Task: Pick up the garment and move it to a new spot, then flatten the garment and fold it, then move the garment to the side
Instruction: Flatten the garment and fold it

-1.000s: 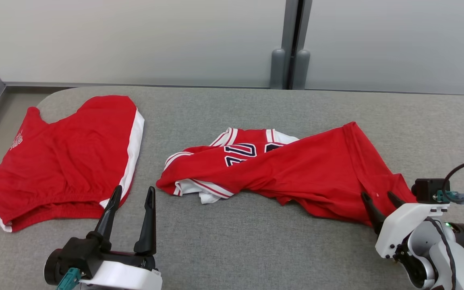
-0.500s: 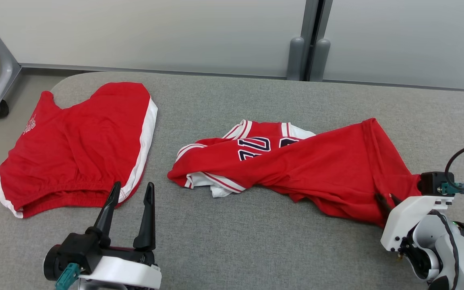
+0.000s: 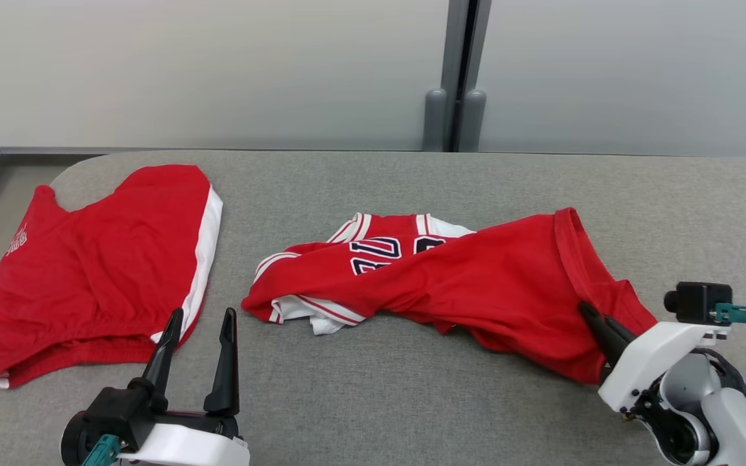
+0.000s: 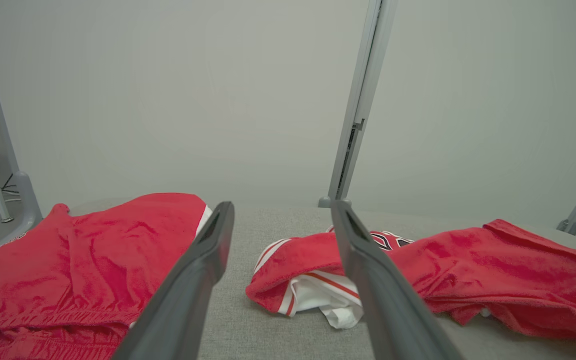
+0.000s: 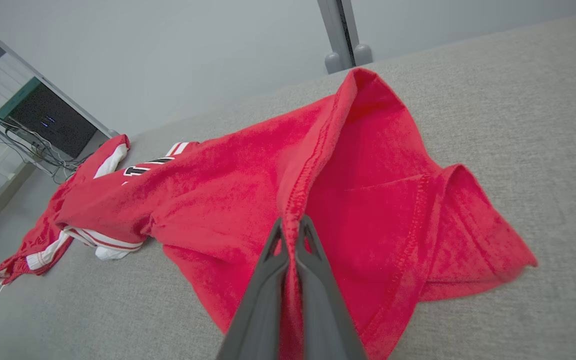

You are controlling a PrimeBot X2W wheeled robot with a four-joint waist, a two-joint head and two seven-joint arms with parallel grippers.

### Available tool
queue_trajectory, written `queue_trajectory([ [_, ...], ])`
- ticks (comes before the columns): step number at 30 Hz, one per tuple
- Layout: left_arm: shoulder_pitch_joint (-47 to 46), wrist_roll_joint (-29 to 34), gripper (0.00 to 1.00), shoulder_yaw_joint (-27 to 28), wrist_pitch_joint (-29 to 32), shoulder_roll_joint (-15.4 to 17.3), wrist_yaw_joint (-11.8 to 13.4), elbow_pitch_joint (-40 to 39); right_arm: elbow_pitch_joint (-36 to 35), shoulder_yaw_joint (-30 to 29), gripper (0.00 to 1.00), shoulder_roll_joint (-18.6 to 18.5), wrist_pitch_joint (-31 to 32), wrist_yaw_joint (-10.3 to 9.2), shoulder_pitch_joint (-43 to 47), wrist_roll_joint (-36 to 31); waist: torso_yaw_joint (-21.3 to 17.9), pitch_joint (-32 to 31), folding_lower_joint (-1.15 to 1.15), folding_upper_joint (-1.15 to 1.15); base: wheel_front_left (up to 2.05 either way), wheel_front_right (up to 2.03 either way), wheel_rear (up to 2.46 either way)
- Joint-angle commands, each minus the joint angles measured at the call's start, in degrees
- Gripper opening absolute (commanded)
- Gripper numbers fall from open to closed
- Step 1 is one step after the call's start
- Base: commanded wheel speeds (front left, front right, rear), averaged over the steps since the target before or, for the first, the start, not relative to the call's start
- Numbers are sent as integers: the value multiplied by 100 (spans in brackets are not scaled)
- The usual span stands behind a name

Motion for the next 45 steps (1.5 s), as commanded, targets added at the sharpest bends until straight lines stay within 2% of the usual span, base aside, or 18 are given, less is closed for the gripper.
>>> queue_trajectory([
  [1,41,-22,100,46,-1,18,-13,11,-282,-8,0,-182,153,5,226,223,-176,-115,0,0,0,0,0],
  [4,100,-24,100,72,-1,19,-27,26,-852,11,0,-385,460,9,545,651,-323,-153,0,0,0,0,0],
  [11,85,-13,100,101,-1,19,-52,49,-1882,-89,0,-1175,1101,9,1261,1514,-500,-113,0,0,0,0,0],
  [13,63,-5,100,102,-1,19,-61,60,-1951,-190,0,-1448,1171,8,1413,1512,-515,-84,0,0,0,0,0],
  [18,-13,-2,100,84,-1,18,-71,106,-1683,-393,0,-1734,1135,8,1584,1409,-507,-6,0,0,0,0,0],
  [22,-40,-11,100,65,-1,19,-77,157,-1349,-376,0,-1721,1134,8,1583,1256,-471,18,0,0,0,0,0],
  [23,-46,-12,100,59,-1,19,-80,171,-1246,-356,8,-1677,1141,8,1574,1232,-456,20,0,0,0,0,0],
  [25,-57,-13,100,63,-1,18,-81,205,-1042,-311,41,-1656,1141,8,1546,1133,-431,16,0,0,0,0,0],
  [26,-59,-11,100,67,-1,18,-81,215,-948,-313,87,-1643,1101,8,1513,1082,-423,8,0,0,0,0,0],
  [27,-57,-8,100,72,-1,18,-84,225,-872,-304,100,-1612,1079,7,1478,1040,-415,-1,0,0,0,0,0],
  [31,-23,21,100,87,-1,19,-90,259,-842,-319,100,-1532,897,8,1382,946,-401,-63,0,0,0,0,0],
  [36,25,71,100,149,-1,19,-124,289,-1284,-374,100,-1515,528,8,1376,951,-400,-167,0,0,0,0,0],
  [41,63,95,100,166,-1,21,-163,303,-1807,-327,100,-1441,-149,8,1460,722,-384,-251,0,0,0,0,0],
  [45,66,7,100,85,155,78,-221,472,-1954,-268,100,-1248,-736,7,1506,541,-360,-288,0,0,0,0,0],
])
